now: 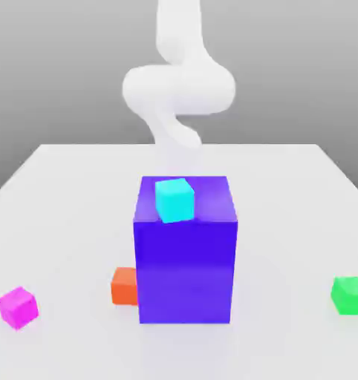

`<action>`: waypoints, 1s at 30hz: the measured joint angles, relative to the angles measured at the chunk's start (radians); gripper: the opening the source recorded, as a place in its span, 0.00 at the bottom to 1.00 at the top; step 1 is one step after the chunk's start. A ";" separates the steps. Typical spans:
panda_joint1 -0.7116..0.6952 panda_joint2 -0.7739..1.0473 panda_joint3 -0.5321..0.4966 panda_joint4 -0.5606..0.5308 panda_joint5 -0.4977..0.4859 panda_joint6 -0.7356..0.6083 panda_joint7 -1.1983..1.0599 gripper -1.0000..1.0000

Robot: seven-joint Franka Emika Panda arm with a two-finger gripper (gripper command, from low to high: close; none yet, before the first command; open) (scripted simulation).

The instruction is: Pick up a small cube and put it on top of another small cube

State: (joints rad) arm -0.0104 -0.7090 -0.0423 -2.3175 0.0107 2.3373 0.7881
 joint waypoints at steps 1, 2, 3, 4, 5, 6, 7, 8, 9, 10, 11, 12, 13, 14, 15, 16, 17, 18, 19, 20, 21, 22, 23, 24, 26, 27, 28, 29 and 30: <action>-0.005 0.039 -0.018 -0.008 0.005 0.016 -0.006 0.50; -0.010 0.077 -0.036 -0.015 0.011 0.032 -0.011 0.50; -0.014 0.113 -0.054 -0.022 0.017 0.047 -0.017 0.50; -0.019 0.150 -0.071 -0.029 0.022 0.062 -0.023 0.50; -0.024 0.186 -0.089 -0.036 0.029 0.077 -0.029 0.50; -0.029 0.222 -0.106 -0.043 0.036 0.092 -0.036 0.50; -0.035 0.258 -0.123 -0.050 0.043 0.107 -0.043 0.50; -0.040 0.294 -0.140 -0.057 0.051 0.121 -0.050 0.50; -0.046 0.330 -0.157 -0.064 0.059 0.136 -0.058 0.50; -0.051 0.366 -0.174 -0.071 0.068 0.151 -0.066 0.50; -0.059 0.402 -0.189 -0.078 0.078 0.166 -0.075 0.50; -0.065 0.438 -0.205 -0.084 0.088 0.181 -0.084 0.50; -0.073 0.475 -0.220 -0.091 0.099 0.195 -0.093 0.50; -0.081 0.511 -0.235 -0.098 0.110 0.210 -0.103 0.50; -0.089 0.548 -0.249 -0.105 0.121 0.224 -0.112 0.50; -0.097 0.585 -0.263 -0.112 0.133 0.239 -0.122 0.50; -0.111 0.622 -0.276 -0.119 0.145 0.253 -0.133 0.50; -0.130 0.658 -0.286 -0.126 0.157 0.268 -0.143 0.50; -0.150 0.695 -0.293 -0.132 0.169 0.282 -0.153 0.50; -0.170 0.732 -0.299 -0.139 0.180 0.297 -0.163 0.50; -0.184 0.768 -0.302 -0.146 0.190 0.311 -0.172 0.50; -0.198 0.805 -0.306 -0.153 0.198 0.326 -0.180 0.50; -0.210 0.841 -0.311 -0.160 0.206 0.341 -0.187 0.50; -0.223 0.877 -0.317 -0.167 0.212 0.356 -0.193 0.50; -0.251 0.948 -0.324 -0.177 0.230 0.389 -0.209 0.50; -0.271 0.985 -0.309 -0.173 0.248 0.411 -0.223 0.50; -0.289 1.021 -0.289 -0.167 0.273 0.436 -0.242 0.50; -0.310 1.058 -0.265 -0.160 0.299 0.462 -0.262 0.50; -0.331 1.094 -0.240 -0.151 0.326 0.489 -0.283 0.50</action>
State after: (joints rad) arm -0.3414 0.3851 -0.2820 -2.4686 0.3367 2.8260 0.5054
